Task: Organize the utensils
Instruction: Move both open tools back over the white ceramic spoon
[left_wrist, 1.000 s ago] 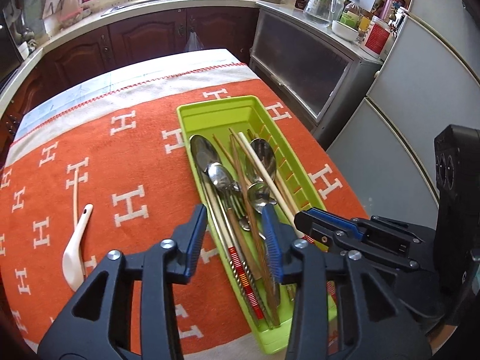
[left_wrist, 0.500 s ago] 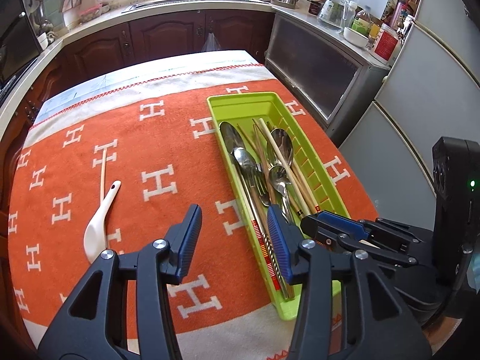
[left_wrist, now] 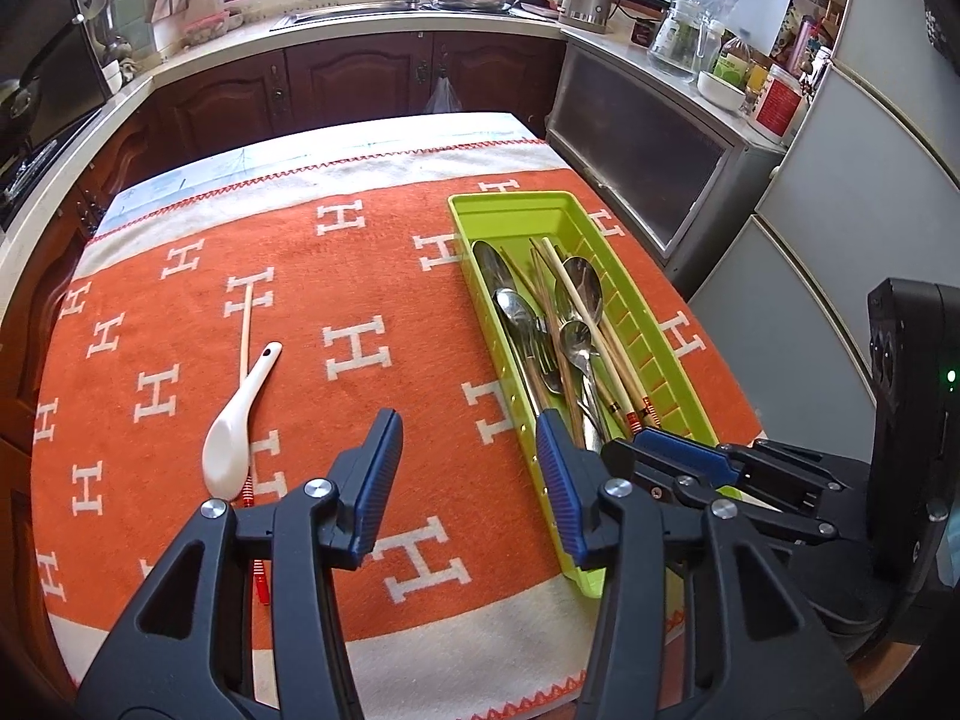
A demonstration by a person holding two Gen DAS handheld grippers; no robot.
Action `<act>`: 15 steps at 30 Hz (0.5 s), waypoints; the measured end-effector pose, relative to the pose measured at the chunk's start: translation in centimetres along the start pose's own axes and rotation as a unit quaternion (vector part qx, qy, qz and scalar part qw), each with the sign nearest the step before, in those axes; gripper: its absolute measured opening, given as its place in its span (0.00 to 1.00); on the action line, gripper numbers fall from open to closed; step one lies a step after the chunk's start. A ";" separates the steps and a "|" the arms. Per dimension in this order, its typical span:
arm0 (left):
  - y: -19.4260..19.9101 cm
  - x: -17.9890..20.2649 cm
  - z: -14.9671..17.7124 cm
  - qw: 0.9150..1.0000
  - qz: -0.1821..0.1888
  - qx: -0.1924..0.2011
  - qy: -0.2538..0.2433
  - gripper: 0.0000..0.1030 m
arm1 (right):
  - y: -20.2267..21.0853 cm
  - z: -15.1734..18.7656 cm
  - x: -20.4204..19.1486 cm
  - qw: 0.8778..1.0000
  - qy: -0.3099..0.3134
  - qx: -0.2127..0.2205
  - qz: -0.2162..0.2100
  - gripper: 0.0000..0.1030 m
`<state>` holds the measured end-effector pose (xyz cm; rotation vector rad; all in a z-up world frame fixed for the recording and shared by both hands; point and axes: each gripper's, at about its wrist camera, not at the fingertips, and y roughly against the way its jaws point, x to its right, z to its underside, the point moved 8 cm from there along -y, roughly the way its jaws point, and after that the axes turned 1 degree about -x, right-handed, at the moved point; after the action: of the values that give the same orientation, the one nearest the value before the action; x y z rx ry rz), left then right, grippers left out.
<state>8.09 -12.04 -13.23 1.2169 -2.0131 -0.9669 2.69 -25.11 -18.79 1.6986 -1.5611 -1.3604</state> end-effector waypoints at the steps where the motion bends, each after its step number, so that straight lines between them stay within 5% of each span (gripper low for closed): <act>1: 0.2 -0.2 0.0 1.000 -0.001 0.001 0.001 0.42 | 0.1 -0.1 -0.1 1.000 0.002 0.000 0.000 0.21; 15: 3.5 -3.5 0.1 0.997 -0.055 0.046 0.014 0.42 | 0.8 -0.1 -3.2 0.999 0.041 -0.004 0.001 0.21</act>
<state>7.78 -7.75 -10.76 1.3962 -2.0053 -0.9110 2.78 -22.33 -16.94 1.7256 -1.5098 -1.2767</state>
